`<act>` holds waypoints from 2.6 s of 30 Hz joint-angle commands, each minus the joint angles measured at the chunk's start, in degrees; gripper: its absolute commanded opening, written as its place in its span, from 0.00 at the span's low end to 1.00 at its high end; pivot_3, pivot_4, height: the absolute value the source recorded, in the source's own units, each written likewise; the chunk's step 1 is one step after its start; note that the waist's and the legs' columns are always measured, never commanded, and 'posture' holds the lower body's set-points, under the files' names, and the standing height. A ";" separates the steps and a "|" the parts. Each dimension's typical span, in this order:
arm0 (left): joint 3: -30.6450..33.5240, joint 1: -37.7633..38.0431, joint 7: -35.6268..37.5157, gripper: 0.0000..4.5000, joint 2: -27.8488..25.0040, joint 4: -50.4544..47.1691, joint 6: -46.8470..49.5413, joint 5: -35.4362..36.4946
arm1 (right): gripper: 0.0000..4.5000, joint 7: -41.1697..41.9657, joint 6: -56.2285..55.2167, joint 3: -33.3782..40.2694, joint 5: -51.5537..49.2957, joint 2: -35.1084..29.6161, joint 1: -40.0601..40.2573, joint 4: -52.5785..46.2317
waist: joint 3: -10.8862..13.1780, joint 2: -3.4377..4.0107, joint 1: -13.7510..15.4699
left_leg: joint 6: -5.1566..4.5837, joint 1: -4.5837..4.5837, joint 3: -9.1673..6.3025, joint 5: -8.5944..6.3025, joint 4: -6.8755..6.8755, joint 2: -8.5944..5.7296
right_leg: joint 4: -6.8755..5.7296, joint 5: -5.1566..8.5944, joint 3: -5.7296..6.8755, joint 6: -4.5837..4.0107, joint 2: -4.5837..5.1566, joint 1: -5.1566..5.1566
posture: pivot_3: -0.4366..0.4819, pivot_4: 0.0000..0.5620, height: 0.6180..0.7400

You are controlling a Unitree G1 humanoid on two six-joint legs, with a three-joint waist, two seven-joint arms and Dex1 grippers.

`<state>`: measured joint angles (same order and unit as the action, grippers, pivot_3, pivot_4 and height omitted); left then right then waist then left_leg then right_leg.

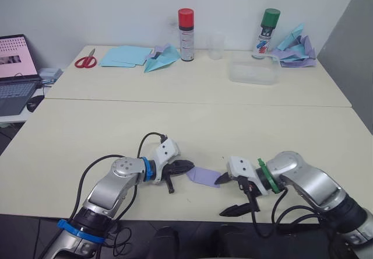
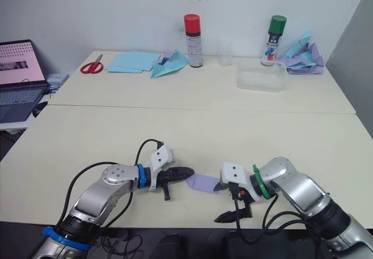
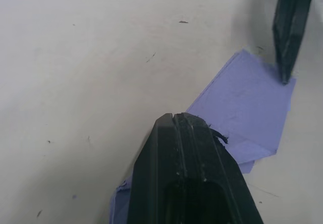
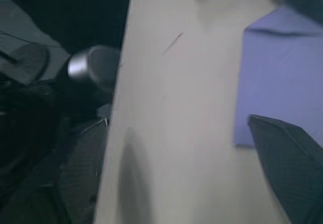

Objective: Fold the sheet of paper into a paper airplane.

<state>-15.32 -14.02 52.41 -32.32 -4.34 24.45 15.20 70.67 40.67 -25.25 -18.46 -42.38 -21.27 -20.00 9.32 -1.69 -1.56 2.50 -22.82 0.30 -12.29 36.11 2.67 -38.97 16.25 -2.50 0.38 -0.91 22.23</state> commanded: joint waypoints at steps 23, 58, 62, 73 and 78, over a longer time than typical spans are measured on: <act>-2.77 2.52 -0.82 0.00 -1.13 2.54 0.30 -4.67 | 0.01 -21.75 -7.92 1.52 12.37 8.84 5.26 6.58 | -0.24 0.13 0.03 | -0.01 0.01 0.02 0.00 -0.02 -0.01 | 0.02 0.04 -0.03 0.09 0.01 -0.03 | 0.48 0.27 1.00; 1.48 6.76 -7.22 0.00 4.33 -1.63 -3.81 -4.27 | 0.01 -21.88 -11.90 -0.57 13.41 12.82 5.34 6.51 | -0.04 -0.08 -0.12 | 0.00 -0.09 -0.09 -0.02 -0.14 0.01 | 0.04 0.23 0.06 0.02 0.05 0.08 | 0.48 0.27 1.00; 4.37 9.31 -9.03 0.00 2.40 0.17 -5.05 -5.05 | 0.01 -21.91 -11.24 -0.36 13.13 12.60 5.85 5.90 | -0.06 -0.06 -0.14 | 0.00 -0.03 -0.08 -0.02 -0.15 0.07 | 0.04 0.23 0.03 0.02 0.11 0.04 | 0.48 0.27 1.00; 15.03 13.53 -10.73 0.00 0.96 -5.92 -7.11 0.80 | 0.01 -21.53 -12.54 3.17 9.87 13.85 6.63 5.05 | -0.02 -0.04 -0.27 | 0.00 0.06 -0.07 -0.03 -0.29 0.15 | 0.01 0.29 0.05 -0.10 0.11 0.07 | 0.48 0.27 1.00; 18.95 13.13 -6.72 0.06 -1.85 -12.55 -7.84 5.14 | 0.09 -18.30 -8.78 13.05 -4.11 16.14 5.97 -1.71 | 0.77 -0.36 -0.18 | 0.01 -0.17 -0.08 -0.03 -0.25 0.12 | 0.02 0.25 0.08 -0.04 0.16 0.18 | 0.48 0.27 1.00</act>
<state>1.19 -0.53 43.57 -32.34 -12.55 17.61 18.20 50.44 30.74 -16.67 -16.75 -25.86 -14.37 -16.84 10.09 -2.06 -1.74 2.51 -23.03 0.20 -12.32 35.86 2.79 -38.93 16.51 -2.41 0.35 -0.74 22.43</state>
